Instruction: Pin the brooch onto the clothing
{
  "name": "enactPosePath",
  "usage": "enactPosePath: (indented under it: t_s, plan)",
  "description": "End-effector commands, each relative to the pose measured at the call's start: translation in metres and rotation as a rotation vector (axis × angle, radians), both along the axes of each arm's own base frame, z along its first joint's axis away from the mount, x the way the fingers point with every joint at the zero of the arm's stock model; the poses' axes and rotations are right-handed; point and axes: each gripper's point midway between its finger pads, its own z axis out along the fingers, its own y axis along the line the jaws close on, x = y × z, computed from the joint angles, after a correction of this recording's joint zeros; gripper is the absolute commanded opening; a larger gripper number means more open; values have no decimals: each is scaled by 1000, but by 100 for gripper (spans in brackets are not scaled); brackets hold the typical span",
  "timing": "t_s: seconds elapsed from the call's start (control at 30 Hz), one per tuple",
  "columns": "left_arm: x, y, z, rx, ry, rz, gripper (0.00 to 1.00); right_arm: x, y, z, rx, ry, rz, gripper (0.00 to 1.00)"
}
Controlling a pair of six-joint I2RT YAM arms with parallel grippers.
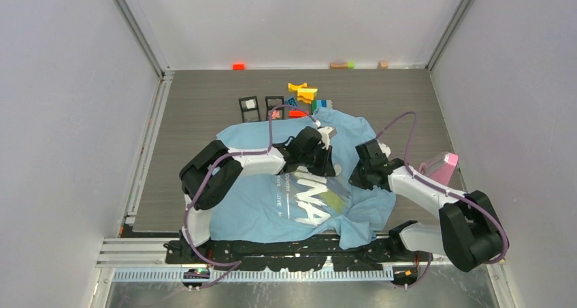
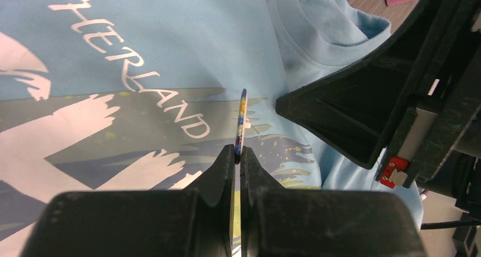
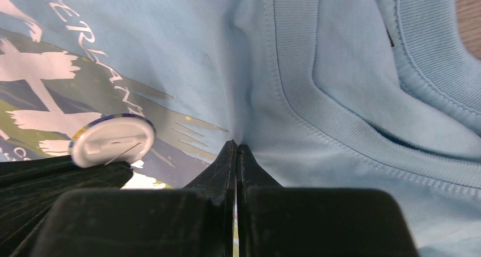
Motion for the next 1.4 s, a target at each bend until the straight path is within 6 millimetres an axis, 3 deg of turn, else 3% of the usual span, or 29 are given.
enactPosePath:
  t_s: [0.0,0.27,0.63,1.17,1.37]
  plan:
    - [-1,-12,5,50,-66,-29,0,13,7,24,49,-124,5,1]
    - [-6,-15,-8,160,-76,-66,0,15,13,47,115,-232,39,1]
    - [-12,-19,-17,202,-47,-110,0,17,26,63,189,-311,93,1]
    - [-23,-26,-14,159,-43,-196,0,18,50,51,218,-270,205,1]
    - [-23,-26,-15,149,-42,-193,0,15,48,38,196,-237,206,1]
